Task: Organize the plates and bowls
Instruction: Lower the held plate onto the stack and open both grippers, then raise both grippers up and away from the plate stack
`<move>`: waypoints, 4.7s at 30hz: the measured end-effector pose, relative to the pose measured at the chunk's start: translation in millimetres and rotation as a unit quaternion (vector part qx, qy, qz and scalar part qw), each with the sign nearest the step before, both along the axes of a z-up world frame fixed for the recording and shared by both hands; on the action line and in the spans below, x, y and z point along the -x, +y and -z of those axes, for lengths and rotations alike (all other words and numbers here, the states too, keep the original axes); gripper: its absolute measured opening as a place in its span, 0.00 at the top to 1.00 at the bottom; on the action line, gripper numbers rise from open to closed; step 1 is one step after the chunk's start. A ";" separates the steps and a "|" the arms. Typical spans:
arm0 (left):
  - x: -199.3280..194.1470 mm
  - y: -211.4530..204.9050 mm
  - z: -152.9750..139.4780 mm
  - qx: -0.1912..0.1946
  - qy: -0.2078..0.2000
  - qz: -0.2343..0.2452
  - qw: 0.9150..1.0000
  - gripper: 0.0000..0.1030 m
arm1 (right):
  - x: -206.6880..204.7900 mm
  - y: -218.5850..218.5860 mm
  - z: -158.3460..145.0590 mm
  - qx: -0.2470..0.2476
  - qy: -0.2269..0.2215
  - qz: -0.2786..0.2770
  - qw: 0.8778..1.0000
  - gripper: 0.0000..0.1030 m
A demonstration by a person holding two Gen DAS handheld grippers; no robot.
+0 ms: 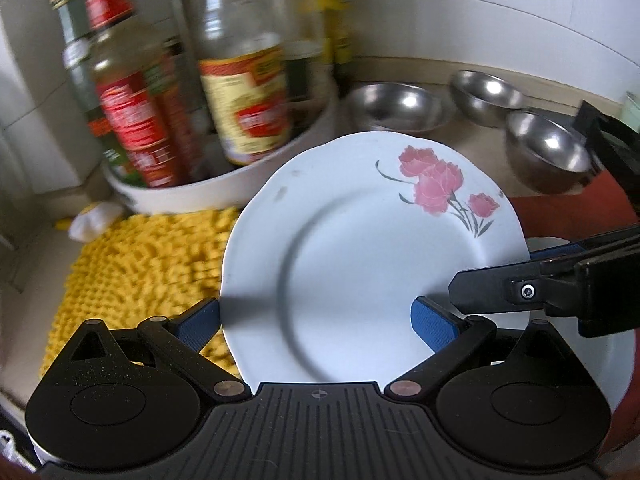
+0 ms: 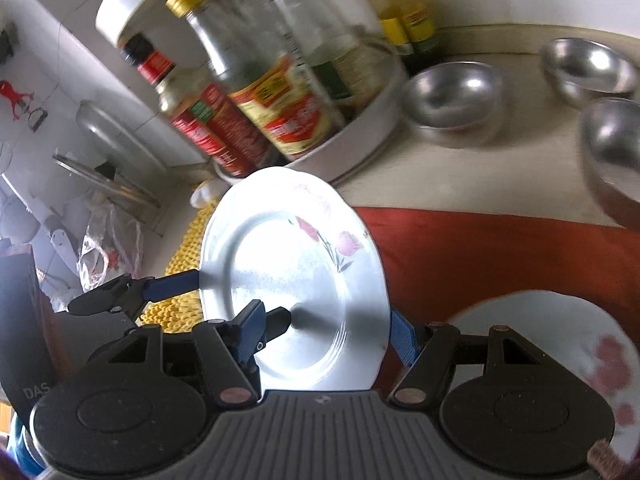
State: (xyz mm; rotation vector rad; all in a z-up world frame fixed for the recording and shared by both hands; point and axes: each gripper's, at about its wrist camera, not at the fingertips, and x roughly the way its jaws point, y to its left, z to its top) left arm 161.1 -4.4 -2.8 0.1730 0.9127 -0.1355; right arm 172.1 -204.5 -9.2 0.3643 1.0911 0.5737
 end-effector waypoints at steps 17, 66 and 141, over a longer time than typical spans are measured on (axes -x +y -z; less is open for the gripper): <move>14.7 -94.2 10.9 -0.004 0.017 0.098 0.995 0.01 | 39.6 -106.5 5.6 0.009 0.023 0.087 0.996 0.39; -10.4 -100.3 -1.5 -0.007 -0.019 0.063 0.998 0.01 | 17.2 -115.3 -22.4 0.049 -0.067 0.085 0.993 0.42; -51.0 -94.3 25.6 -0.022 0.048 0.051 0.997 0.01 | -21.8 -102.3 -11.9 0.103 -0.043 0.065 0.992 0.35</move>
